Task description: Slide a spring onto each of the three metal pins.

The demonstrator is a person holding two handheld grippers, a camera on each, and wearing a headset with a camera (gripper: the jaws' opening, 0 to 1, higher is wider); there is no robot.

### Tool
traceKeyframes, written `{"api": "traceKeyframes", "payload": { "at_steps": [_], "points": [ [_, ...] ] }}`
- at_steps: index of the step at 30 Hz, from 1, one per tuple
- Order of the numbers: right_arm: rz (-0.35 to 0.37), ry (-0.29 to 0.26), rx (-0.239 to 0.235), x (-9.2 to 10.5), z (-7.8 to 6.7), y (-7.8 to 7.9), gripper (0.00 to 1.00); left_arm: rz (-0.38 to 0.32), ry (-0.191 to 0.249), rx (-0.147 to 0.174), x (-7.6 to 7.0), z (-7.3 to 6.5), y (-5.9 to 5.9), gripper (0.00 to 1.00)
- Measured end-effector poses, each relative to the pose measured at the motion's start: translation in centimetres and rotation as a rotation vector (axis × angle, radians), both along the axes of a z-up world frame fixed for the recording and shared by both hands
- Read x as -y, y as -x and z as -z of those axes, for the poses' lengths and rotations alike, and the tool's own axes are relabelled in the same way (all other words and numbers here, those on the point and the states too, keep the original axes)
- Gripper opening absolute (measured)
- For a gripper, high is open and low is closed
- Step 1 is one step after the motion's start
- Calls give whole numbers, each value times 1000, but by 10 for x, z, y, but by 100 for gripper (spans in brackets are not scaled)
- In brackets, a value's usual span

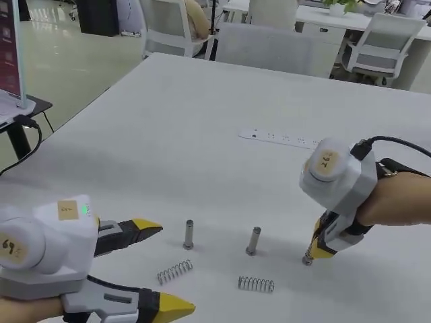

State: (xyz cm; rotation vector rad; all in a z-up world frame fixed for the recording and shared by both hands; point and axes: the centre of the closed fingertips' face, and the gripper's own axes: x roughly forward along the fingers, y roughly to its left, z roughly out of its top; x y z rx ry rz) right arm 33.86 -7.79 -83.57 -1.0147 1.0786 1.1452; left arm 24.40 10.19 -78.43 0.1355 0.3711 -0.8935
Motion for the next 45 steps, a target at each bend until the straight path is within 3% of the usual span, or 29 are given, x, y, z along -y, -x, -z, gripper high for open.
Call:
{"api": "traceKeyframes", "payload": {
  "at_steps": [22, 45],
  "points": [
    [-2, 11, 0, 1, 12, -1, 9, -4, -1, -4, -1, 2, -1, 72],
    [28, -25, 20, 5, 9, -1, 24, -1, 2, -1, 0, 1, -1, 72]
  ]
}}
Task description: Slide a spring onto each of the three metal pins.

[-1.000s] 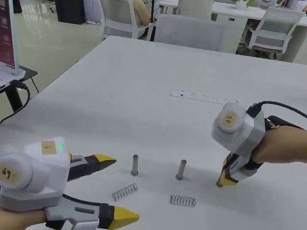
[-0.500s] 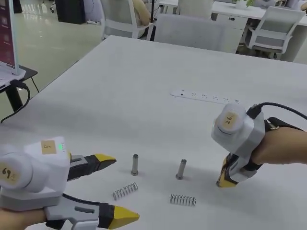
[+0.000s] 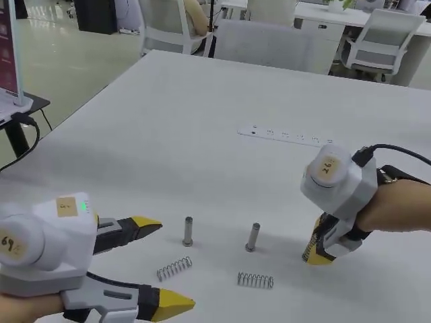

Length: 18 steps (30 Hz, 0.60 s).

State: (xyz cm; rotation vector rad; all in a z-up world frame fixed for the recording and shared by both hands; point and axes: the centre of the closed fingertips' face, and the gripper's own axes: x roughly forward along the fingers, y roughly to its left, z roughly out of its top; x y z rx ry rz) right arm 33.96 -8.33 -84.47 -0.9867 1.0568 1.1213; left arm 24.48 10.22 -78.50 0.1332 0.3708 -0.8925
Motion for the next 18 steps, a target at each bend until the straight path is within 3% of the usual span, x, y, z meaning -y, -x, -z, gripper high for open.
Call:
{"api": "traceKeyframes", "payload": {
  "at_steps": [18],
  "points": [
    [47, -27, 24, 15, -8, 4, 25, 4, -1, 5, 1, -1, 0, 72]
  ]
}}
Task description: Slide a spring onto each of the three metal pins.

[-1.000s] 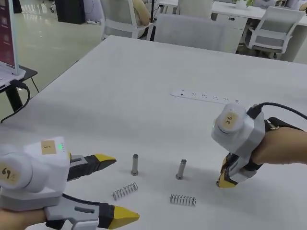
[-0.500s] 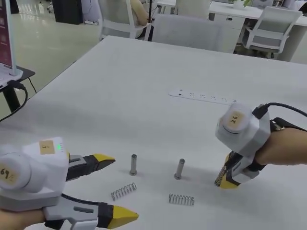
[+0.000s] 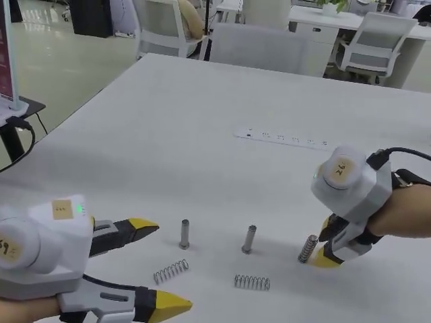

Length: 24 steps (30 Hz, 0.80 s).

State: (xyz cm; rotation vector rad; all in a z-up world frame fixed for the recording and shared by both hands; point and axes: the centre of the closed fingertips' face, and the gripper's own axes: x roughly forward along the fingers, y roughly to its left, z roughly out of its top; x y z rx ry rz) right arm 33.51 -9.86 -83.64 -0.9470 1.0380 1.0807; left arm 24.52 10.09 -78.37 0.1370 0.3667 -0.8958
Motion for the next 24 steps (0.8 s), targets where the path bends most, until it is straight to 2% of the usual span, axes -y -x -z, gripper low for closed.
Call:
{"api": "traceKeyframes", "payload": {
  "at_steps": [19, 24],
  "points": [
    [21, -27, -6, 4, 0, 26, 25, 6, -2, 5, 2, -1, 2, 71],
    [29, -50, -10, 1, -2, 34, 25, 5, -3, 8, 1, -2, 2, 71]
  ]
}}
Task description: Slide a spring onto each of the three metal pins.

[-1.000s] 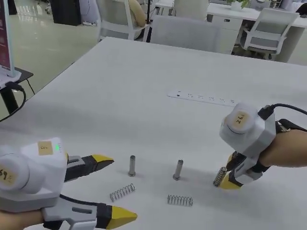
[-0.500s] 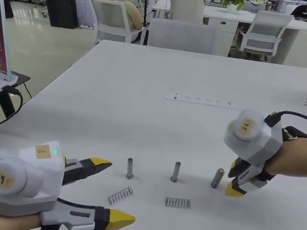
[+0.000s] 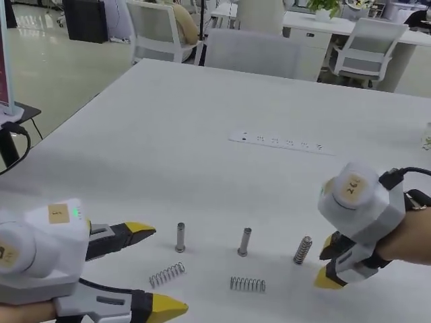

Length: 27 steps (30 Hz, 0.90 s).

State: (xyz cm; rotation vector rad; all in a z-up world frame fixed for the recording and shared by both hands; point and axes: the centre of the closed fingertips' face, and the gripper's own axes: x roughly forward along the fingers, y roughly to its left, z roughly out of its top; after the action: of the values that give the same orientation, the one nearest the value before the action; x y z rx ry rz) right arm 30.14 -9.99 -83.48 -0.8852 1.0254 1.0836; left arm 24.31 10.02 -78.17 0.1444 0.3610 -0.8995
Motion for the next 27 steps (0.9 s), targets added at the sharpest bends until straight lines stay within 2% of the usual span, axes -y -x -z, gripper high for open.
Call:
{"api": "traceKeyframes", "payload": {
  "at_steps": [9, 16, 27],
  "points": [
    [-9, -16, -6, -5, -1, 12, 25, 2, -4, 2, 0, 0, 0, 71],
    [-31, -37, -17, -16, -4, 25, 24, 2, -6, 5, 1, -2, 1, 70],
    [-87, -62, -22, -39, -7, 34, 23, 5, -10, 6, 1, -3, 2, 70]
  ]
}}
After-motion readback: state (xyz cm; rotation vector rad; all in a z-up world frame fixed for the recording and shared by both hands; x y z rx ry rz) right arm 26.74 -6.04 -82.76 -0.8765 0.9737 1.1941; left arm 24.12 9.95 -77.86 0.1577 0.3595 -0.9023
